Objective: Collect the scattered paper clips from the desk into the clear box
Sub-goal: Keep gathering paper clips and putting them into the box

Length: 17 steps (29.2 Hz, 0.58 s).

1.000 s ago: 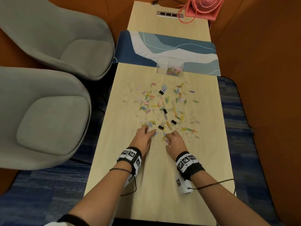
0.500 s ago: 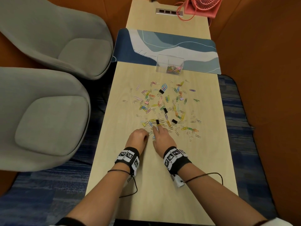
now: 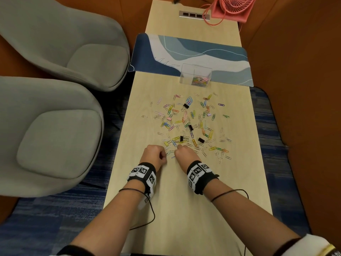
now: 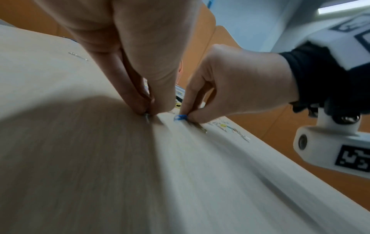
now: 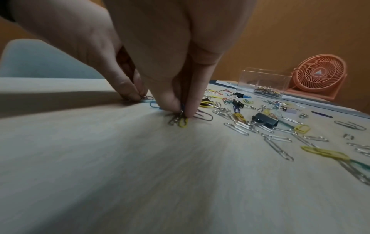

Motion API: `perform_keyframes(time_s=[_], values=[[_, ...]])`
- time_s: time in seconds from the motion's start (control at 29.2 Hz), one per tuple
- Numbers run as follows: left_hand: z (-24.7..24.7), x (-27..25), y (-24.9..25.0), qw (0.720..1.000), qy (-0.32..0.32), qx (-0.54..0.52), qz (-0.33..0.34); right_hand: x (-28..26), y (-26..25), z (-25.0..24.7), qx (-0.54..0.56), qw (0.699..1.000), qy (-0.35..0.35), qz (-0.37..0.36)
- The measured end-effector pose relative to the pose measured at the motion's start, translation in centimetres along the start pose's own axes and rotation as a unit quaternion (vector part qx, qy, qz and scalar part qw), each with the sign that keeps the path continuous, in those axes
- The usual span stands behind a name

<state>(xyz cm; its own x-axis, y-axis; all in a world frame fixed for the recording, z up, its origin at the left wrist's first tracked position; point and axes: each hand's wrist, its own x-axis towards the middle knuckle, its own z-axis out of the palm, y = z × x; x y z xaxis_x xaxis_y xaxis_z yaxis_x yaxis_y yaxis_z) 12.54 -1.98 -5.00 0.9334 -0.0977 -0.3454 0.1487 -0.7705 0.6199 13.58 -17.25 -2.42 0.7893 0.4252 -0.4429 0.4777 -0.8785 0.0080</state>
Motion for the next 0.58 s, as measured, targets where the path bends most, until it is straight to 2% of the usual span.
perform_keyframes(time_s=[0.24, 0.38, 0.48, 0.58], values=[[-1.1, 1.8, -0.1, 0.999, -0.047, -0.023, 0.005, 1.3, 0.4, -1.6, -0.008, 0.999, -0.036, 0.018], [-1.5, 2.4, -0.1, 0.997, -0.08, 0.006, 0.023, 1.9, 1.8, -1.3, 0.091, 0.994, -0.014, 0.064], [-1.7, 2.5, -0.2, 0.995, -0.085, 0.02, 0.047, 2.0, 3.7, -0.5, 0.248, 0.959, 0.033, 0.135], [-1.9, 2.7, -0.2, 0.994, -0.095, 0.013, 0.058, 1.2, 5.7, -0.5, 0.404, 0.891, 0.066, 0.197]])
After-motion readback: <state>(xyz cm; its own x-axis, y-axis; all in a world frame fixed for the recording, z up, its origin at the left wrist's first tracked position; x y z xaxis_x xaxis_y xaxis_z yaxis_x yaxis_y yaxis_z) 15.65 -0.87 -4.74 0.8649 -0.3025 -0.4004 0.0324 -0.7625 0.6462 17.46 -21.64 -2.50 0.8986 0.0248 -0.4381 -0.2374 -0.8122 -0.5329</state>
